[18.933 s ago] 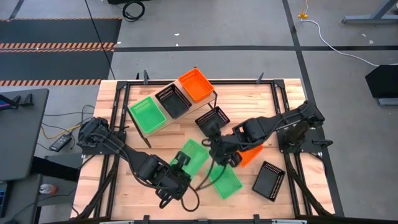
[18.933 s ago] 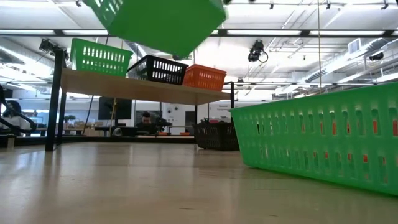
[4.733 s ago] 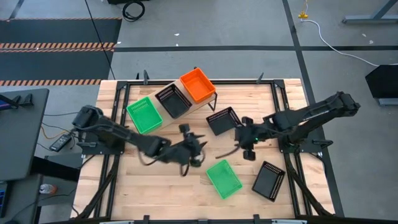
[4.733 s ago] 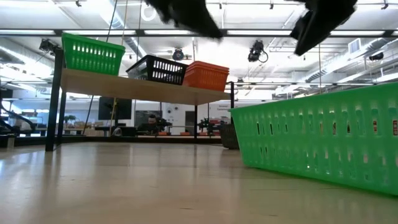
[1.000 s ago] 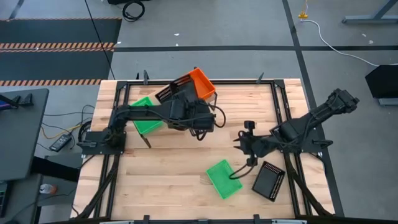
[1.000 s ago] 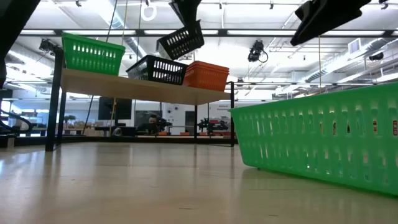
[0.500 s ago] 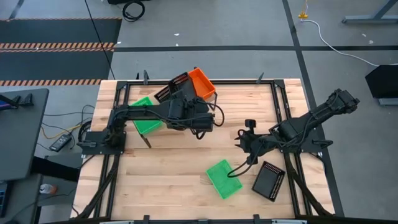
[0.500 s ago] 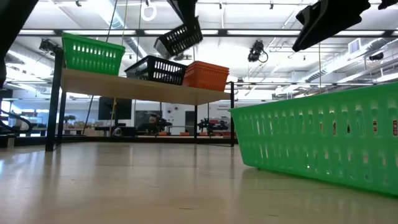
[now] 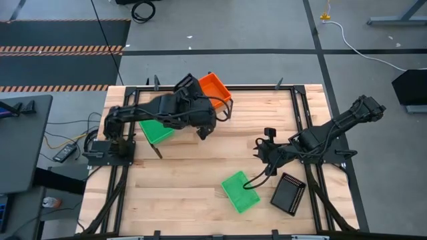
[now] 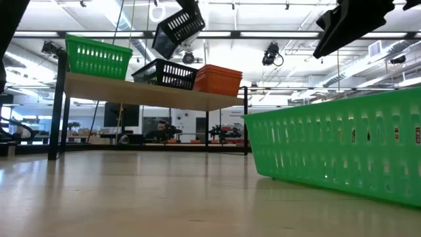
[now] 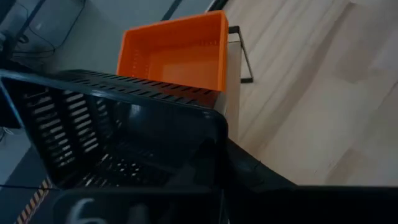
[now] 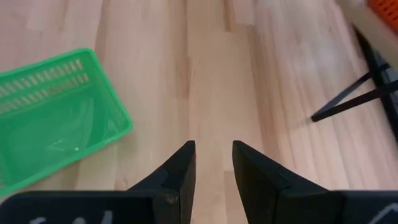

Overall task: Stack baskets on shelf by color
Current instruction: Stack the top black basket on the black basket on the shelf

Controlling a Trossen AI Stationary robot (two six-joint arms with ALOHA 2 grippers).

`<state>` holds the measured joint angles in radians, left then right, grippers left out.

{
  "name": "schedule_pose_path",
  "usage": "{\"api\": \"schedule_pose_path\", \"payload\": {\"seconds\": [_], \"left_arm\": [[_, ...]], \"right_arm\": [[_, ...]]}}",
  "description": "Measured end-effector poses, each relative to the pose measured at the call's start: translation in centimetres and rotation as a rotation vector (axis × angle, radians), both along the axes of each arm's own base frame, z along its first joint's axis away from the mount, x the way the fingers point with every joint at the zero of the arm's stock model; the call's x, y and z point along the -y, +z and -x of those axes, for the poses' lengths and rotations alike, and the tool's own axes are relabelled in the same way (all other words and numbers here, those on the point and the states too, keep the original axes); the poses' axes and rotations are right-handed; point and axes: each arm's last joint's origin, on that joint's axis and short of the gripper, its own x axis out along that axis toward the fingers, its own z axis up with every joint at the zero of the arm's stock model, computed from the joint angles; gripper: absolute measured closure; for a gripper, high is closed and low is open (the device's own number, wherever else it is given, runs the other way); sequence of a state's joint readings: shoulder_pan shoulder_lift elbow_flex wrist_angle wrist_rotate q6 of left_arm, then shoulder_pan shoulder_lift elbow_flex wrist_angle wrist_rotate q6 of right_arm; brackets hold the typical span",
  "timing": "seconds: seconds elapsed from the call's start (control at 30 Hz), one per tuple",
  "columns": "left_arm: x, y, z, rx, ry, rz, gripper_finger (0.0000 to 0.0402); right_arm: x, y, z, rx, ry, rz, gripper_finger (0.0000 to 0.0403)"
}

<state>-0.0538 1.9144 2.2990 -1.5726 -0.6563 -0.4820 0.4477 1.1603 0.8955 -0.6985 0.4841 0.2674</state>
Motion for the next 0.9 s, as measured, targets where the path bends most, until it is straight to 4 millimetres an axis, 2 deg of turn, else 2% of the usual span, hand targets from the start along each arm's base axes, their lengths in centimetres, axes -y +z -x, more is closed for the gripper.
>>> {"api": "schedule_pose_path", "payload": {"seconds": [0.23,0.57,0.63,0.77,0.9], "left_arm": [[-0.8,0.0,0.0,0.002,0.022,0.01,0.0387],[-3.1,0.2,0.5,-0.001,0.048,0.07,0.0388],[-3.5,0.1,1.3,-0.007,0.058,0.113,0.0388],[-3.7,-1.9,3.5,-0.102,0.091,0.15,0.0388],[-3.6,-2.1,6.3,-0.106,0.13,0.143,0.0388]], "right_arm": [[-0.1,-0.1,0.1,-0.024,0.017,-0.025,0.029],[0.1,-0.4,0.5,-0.061,-0.044,-0.058,0.029],[0.1,-0.4,0.5,-0.058,-0.053,-0.066,0.029],[0.1,-0.4,0.5,-0.056,-0.056,-0.069,0.029],[0.1,-0.4,0.5,-0.053,-0.055,-0.07,0.029]]}}
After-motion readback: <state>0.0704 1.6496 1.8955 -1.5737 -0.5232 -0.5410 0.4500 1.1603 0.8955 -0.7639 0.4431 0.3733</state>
